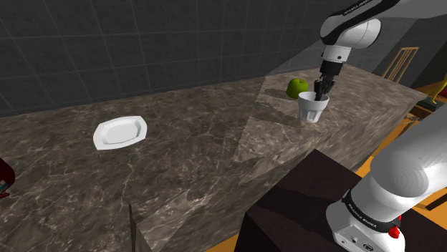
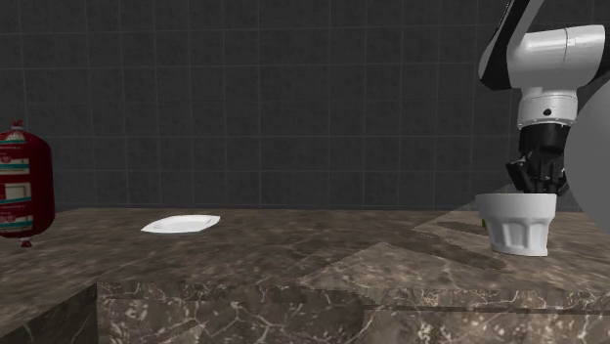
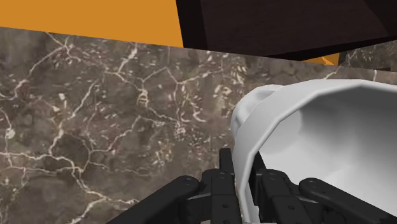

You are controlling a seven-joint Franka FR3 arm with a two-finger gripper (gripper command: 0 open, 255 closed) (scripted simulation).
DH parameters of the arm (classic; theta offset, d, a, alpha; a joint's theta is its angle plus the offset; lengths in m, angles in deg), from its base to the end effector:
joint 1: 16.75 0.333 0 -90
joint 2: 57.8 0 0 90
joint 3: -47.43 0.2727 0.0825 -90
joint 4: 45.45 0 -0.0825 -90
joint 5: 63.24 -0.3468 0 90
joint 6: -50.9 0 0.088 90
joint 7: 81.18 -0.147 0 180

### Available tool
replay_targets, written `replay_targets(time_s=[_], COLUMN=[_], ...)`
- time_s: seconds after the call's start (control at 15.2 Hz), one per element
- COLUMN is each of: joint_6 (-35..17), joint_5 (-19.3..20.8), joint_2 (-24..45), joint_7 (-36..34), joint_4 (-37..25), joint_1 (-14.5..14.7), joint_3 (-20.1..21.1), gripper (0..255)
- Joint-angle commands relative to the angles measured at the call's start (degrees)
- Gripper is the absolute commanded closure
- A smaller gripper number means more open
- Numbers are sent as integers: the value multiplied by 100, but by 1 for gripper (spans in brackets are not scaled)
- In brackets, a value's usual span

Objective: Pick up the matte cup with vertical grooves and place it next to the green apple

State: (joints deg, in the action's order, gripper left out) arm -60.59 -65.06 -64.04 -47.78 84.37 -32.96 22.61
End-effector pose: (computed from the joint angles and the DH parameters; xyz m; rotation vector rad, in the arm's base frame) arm 0.3366 -0.2867 0.3236 -2.9357 0.2070 0.1950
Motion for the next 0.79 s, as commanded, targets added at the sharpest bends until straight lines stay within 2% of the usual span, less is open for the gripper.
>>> replay_targets(time_s=[0.0, 0.2, 0.66, 0.73], joint_6=[-164, -343, -343, -343], joint_5=[-41, -86, -86, -86], joint_2=[96, 197, 197, 197], joint_7=[43, 89, 89, 89], joint_4=[72, 161, 161, 161], joint_1=[1, 2, 2, 2], joint_3=[-12, -22, -22, -22], gripper=[255, 255, 255, 0])
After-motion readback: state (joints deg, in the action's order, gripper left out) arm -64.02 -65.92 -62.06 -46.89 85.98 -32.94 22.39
